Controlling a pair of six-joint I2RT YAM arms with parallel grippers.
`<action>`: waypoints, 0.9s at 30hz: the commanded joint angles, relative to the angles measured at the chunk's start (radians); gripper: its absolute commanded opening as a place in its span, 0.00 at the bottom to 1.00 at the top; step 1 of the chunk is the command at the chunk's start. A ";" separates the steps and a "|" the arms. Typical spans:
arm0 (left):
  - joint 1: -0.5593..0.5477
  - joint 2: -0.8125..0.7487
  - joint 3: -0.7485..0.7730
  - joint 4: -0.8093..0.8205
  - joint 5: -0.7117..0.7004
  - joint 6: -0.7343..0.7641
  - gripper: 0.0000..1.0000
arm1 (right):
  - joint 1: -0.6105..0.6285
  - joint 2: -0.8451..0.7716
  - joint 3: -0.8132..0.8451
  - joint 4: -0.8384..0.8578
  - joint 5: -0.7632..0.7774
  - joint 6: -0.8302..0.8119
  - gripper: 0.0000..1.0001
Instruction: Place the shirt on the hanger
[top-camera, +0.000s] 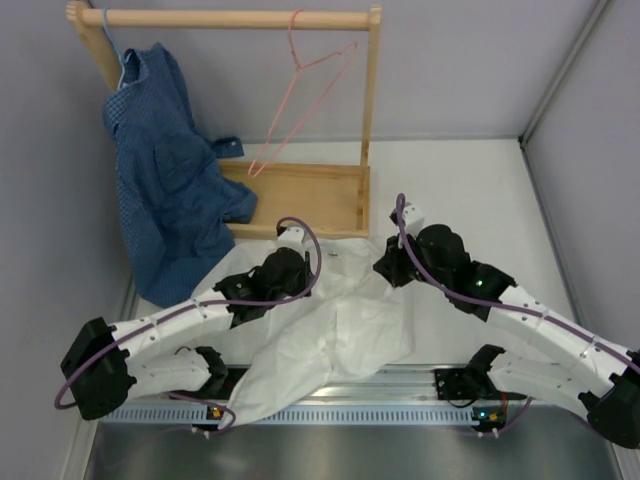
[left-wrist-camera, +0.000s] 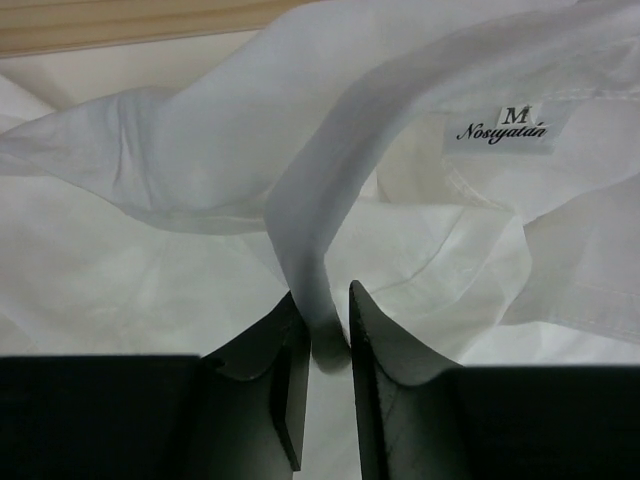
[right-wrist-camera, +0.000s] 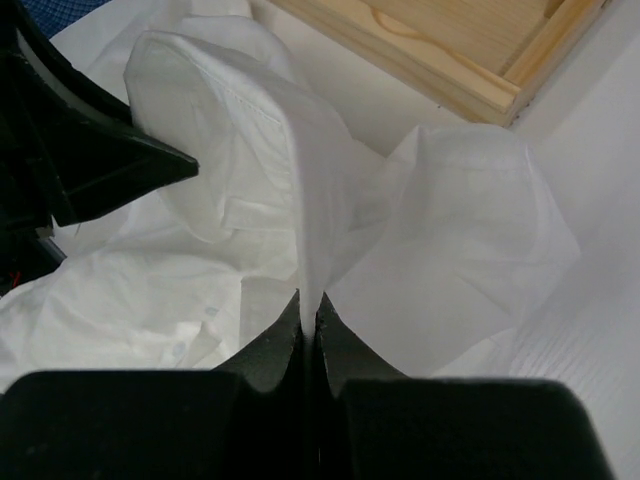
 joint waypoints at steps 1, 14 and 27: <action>0.003 0.033 0.028 0.088 0.007 0.014 0.25 | -0.013 -0.021 -0.007 0.079 -0.033 0.023 0.00; 0.003 0.015 0.035 0.066 -0.141 -0.047 0.48 | -0.013 0.001 -0.019 0.104 -0.073 0.030 0.00; 0.002 -0.058 -0.084 0.071 -0.102 -0.124 0.47 | -0.016 0.066 0.061 0.081 0.008 0.042 0.00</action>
